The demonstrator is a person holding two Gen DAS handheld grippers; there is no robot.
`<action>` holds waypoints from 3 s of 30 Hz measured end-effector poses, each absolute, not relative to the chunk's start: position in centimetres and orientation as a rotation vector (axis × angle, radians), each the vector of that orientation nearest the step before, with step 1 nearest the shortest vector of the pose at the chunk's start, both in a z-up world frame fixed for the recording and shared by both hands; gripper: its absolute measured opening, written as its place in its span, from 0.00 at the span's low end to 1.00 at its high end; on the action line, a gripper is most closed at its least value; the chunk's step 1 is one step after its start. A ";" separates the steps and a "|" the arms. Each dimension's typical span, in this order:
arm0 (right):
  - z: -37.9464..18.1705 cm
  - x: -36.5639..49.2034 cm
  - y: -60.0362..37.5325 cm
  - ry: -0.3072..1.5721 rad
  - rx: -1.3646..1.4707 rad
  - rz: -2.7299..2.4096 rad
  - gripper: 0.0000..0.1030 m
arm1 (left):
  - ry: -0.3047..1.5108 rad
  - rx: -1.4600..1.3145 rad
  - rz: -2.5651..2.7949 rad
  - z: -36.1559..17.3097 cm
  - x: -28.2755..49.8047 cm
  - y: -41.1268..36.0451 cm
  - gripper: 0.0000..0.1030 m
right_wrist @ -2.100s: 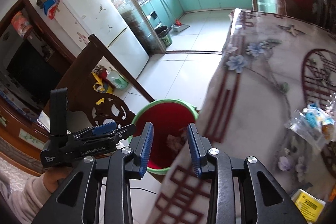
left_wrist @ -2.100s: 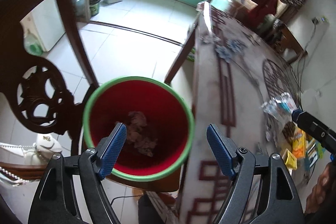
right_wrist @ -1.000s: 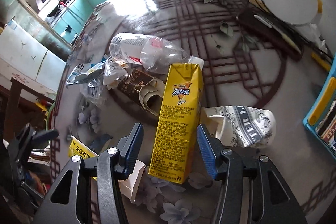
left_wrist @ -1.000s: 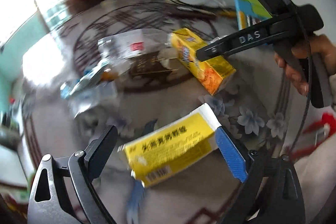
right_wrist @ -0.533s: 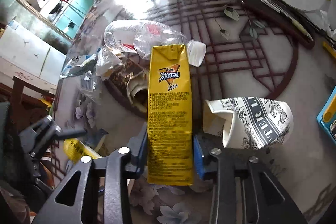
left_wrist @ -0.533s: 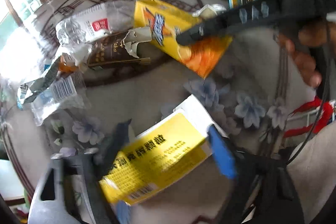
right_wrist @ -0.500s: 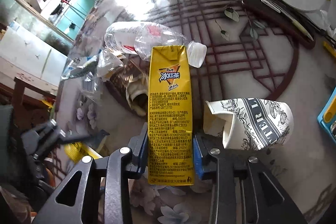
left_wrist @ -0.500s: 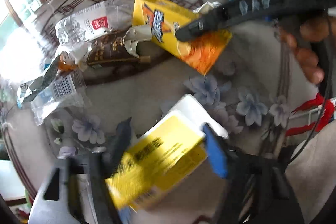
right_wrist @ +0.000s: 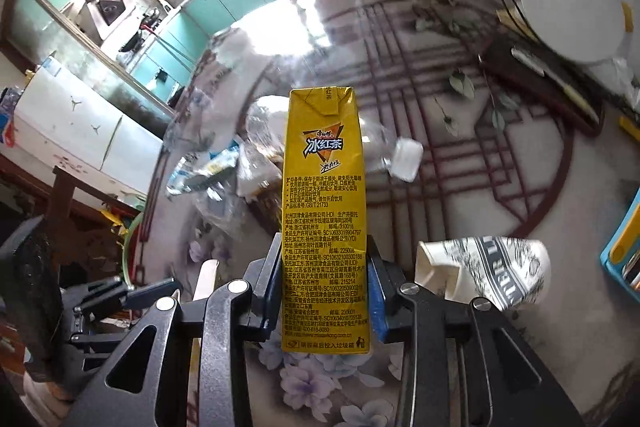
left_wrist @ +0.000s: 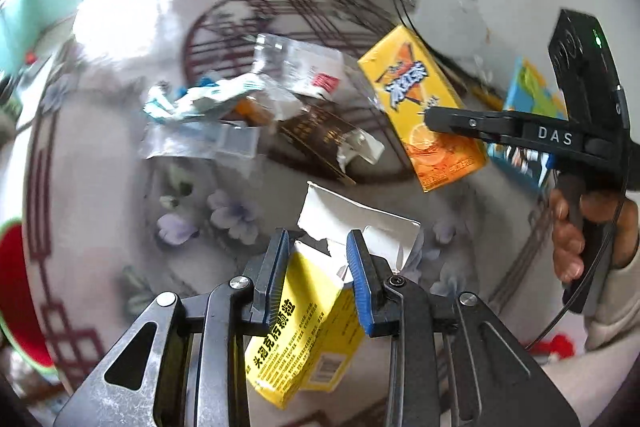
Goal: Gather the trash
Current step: 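Lift the yellow box with the left gripper while the right gripper lifts the carton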
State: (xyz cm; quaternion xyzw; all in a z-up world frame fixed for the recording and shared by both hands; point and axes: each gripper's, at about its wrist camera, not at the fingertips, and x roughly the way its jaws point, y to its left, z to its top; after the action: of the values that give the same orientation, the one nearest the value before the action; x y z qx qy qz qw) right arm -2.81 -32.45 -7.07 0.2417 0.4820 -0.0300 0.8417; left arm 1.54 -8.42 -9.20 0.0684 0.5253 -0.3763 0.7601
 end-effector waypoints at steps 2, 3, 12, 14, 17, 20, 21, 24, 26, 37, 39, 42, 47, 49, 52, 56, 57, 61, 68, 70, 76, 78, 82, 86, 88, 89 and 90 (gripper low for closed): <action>-6.3 -2.6 -32.2 1.002 0.503 -0.057 0.32 | 1.128 0.138 -0.793 -8.8 1.7 -7.5 0.28; -5.9 -2.5 -32.1 0.994 0.501 -0.053 0.32 | 1.120 0.133 -0.779 -8.6 1.7 -7.4 0.28; -3.7 -1.8 -30.0 0.956 0.479 -0.026 0.32 | 1.079 -0.039 -0.668 -6.2 3.7 -3.4 0.24; -3.6 -1.7 -29.7 0.952 0.475 -0.019 0.32 | 1.078 -0.057 -0.658 -6.1 4.1 -2.9 0.23; -3.4 -1.7 -29.4 0.945 0.475 -0.019 0.32 | 1.101 -0.043 -0.683 -6.8 4.3 -2.8 0.23; -3.7 -1.7 -29.7 0.948 0.489 -0.023 0.32 | 1.114 0.042 -0.752 -7.4 3.4 -3.9 0.40; -3.8 -1.7 -29.8 0.950 0.492 -0.025 0.32 | 1.103 0.081 -0.773 -7.5 2.9 -4.4 0.58; -4.0 -1.8 -30.1 0.954 0.501 -0.033 0.32 | 1.091 0.230 -0.864 -8.7 0.7 -6.5 0.72; -4.0 -1.9 -30.2 0.953 0.510 -0.036 0.32 | 1.118 0.317 -0.888 -10.3 -0.2 -7.7 0.72; -3.3 -2.8 -29.8 0.942 0.516 -0.031 0.32 | 1.188 0.370 -0.896 -13.1 -2.5 -8.7 0.37; -3.1 -2.9 -29.7 0.937 0.512 -0.028 0.32 | 1.159 0.319 -0.847 -11.8 -1.9 -7.8 0.37; -2.7 -2.9 -29.2 0.928 0.507 -0.015 0.32 | 1.127 0.210 -0.777 -9.8 -0.6 -6.0 0.38; -2.2 -2.5 -27.9 0.922 0.497 0.017 0.32 | 1.101 0.012 -0.707 -7.2 1.6 -3.4 0.38; -2.1 -2.3 -27.3 0.920 0.493 0.029 0.32 | 1.074 -0.020 -0.676 -6.3 2.1 -2.4 0.38; -1.9 -2.2 -26.3 0.920 0.488 0.045 0.32 | 1.047 -0.050 -0.642 -5.5 2.5 -1.2 0.38; -1.8 -1.9 -24.8 0.922 0.478 0.062 0.32 | 1.039 -0.079 -0.623 -5.3 2.7 0.2 0.38; -1.7 -1.9 -24.5 0.923 0.475 0.065 0.32 | 1.039 -0.082 -0.622 -5.3 2.7 0.4 0.38; -1.6 -1.5 -23.3 0.925 0.467 0.072 0.32 | 1.030 -0.095 -0.632 -5.2 2.5 1.4 0.38; -1.3 -0.4 -20.3 0.926 0.446 0.094 0.32 | 1.023 -0.113 -0.623 -5.1 3.2 4.0 0.38; -1.3 -0.2 -19.4 0.926 0.439 0.097 0.32 | 1.029 -0.117 -0.615 -5.3 3.6 5.0 0.38; -1.3 0.4 -16.9 0.931 0.437 0.095 0.32 | 1.084 -0.006 -0.576 -7.8 3.7 6.2 0.66; -1.3 0.4 -16.4 0.934 0.435 0.089 0.32 | 1.102 -0.004 -0.545 -9.0 3.7 7.1 0.76; -1.6 0.6 -15.7 0.943 0.446 0.067 0.32 | 1.255 -0.103 -0.580 -12.7 4.7 7.9 0.76; -1.7 0.8 -14.9 0.948 0.449 0.052 0.32 | 1.336 -0.074 -0.622 -15.7 4.6 6.8 0.60; -1.6 0.8 -14.7 0.946 0.447 0.044 0.32 | 1.395 -0.111 -0.658 -16.8 4.6 6.8 0.38; -1.6 0.8 -14.5 0.945 0.447 0.036 0.32 | 1.391 -0.119 -0.669 -16.7 4.5 6.9 0.38; -1.6 0.9 -14.4 0.944 0.449 0.031 0.32 | 1.391 -0.104 -0.685 -16.5 4.4 6.8 0.38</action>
State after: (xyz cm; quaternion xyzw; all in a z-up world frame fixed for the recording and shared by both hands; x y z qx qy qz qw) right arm 0.86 -14.43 -1.60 0.2144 0.4506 0.0147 0.8665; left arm 4.38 6.79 -16.49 -0.0471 0.6275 -0.3092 0.7130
